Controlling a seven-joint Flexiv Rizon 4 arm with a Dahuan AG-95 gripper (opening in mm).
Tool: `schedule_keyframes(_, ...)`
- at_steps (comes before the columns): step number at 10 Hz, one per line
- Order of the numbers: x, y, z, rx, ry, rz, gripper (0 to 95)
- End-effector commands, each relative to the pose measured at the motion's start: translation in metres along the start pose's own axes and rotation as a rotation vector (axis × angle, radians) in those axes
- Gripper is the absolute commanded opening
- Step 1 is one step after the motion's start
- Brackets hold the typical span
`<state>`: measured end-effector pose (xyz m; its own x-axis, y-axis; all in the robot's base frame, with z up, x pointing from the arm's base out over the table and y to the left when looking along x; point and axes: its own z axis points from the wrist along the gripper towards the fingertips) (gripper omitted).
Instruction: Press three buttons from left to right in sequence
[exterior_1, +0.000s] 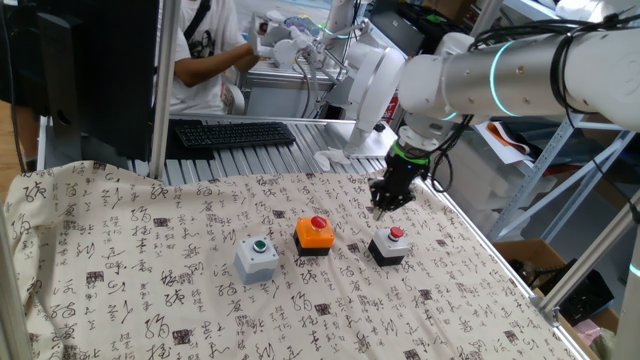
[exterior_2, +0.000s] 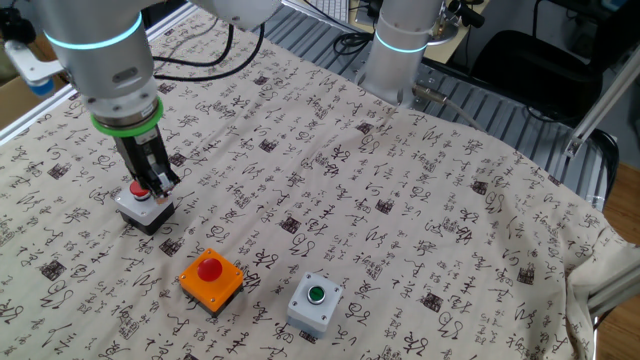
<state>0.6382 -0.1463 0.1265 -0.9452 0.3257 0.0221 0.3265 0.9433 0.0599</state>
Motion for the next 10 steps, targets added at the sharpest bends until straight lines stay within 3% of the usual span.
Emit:
schedule_keyframes(1,0.001,0.009,0.003,0.010,-0.003,0.014,0.0)
schedule_keyframes(2,0.002,0.017,0.005,0.000,0.000,0.022,0.0)
schedule_keyframes(5,0.005,0.036,0.009,0.005,-0.004,0.039,0.0)
schedule_keyframes(10,0.001,0.055,0.011,0.015,-0.003,0.050,0.0)
